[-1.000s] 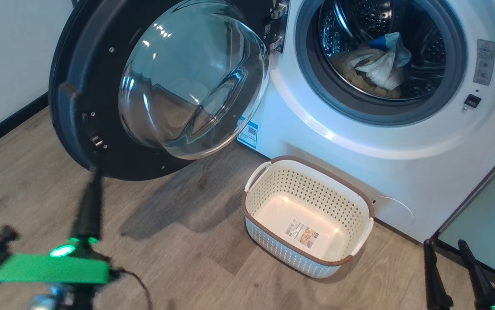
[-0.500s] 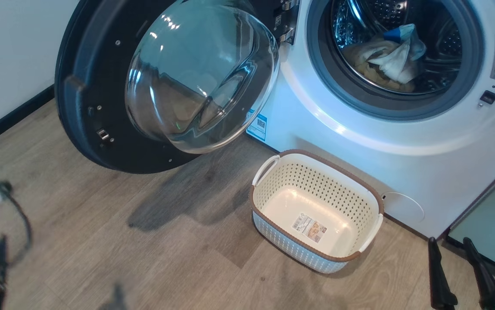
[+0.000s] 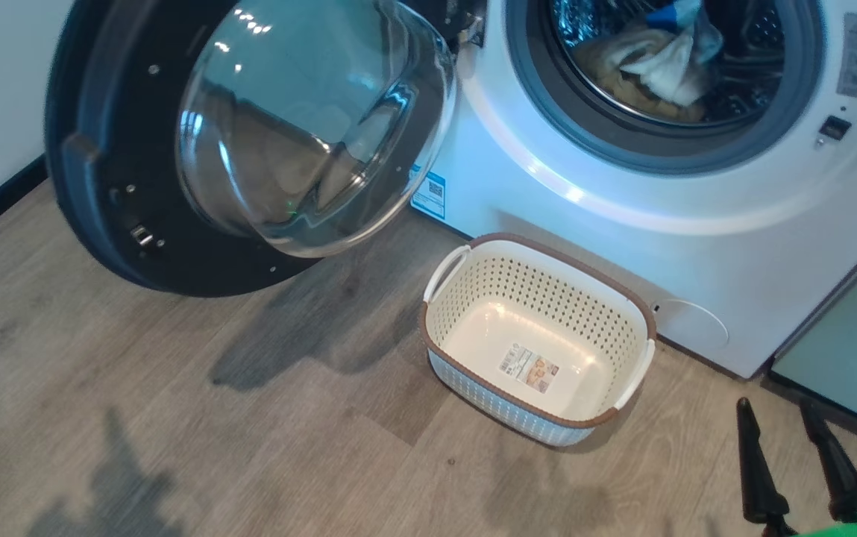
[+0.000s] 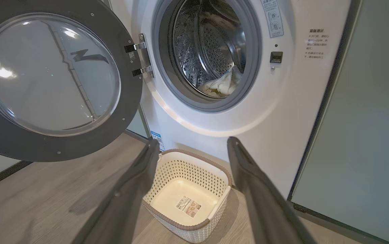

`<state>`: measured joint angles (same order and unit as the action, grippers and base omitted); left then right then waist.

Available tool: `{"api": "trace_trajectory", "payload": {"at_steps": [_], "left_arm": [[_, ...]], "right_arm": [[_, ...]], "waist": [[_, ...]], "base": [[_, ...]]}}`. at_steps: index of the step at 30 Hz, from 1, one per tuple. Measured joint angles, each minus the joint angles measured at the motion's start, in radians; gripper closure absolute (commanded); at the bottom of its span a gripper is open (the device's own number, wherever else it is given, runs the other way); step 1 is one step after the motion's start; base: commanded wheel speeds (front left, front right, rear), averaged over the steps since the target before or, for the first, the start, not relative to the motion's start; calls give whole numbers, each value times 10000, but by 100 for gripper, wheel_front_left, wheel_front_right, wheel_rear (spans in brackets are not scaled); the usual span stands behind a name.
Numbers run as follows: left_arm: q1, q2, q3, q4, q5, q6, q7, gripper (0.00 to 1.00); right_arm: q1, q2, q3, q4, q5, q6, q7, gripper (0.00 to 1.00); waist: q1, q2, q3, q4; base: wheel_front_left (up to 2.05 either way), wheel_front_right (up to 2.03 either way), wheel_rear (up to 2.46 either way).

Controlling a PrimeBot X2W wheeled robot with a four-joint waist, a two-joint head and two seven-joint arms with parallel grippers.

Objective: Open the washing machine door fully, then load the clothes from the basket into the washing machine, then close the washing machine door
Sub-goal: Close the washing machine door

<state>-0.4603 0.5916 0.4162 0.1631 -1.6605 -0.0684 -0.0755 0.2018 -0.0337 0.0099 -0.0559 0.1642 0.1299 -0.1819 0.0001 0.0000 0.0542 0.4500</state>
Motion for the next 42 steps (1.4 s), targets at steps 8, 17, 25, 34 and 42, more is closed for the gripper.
{"api": "trace_trajectory", "payload": {"at_steps": [8, 17, 25, 34, 42], "left_arm": [[-1005, 449, -288, 3016, -859, 213, 1440, 100], [-1412, 848, -761, 4800, -865, 472, 2535, 100], [-1597, 899, -1457, 5250, -844, 552, 3616, 100], [-1850, 759, -1948, 5338, -849, 451, 4464, 100], [-2074, 410, -2245, 5534, -846, 270, 4640, 100]], "right_arm": [[-63, 0, -38, -201, -186, 0, 176, 0], [-216, 0, -31, -395, -353, 0, 433, 0], [-259, -29, -35, -571, -428, 0, 558, 0], [-348, -207, -6, -731, -428, 0, 677, 0], [-537, -224, -17, -788, -428, 0, 696, 0]], "waist": [[-1, 0, 290, -323], [-1, 0, 530, -735], [-1, 0, 841, -929], [0, 0, 1197, -1112], [0, 0, 1419, -1233]], "base": [[0, 0, 0], [0, 0, 0], [0, 0, 0], [0, 0, 0], [0, 0, 0]]}}
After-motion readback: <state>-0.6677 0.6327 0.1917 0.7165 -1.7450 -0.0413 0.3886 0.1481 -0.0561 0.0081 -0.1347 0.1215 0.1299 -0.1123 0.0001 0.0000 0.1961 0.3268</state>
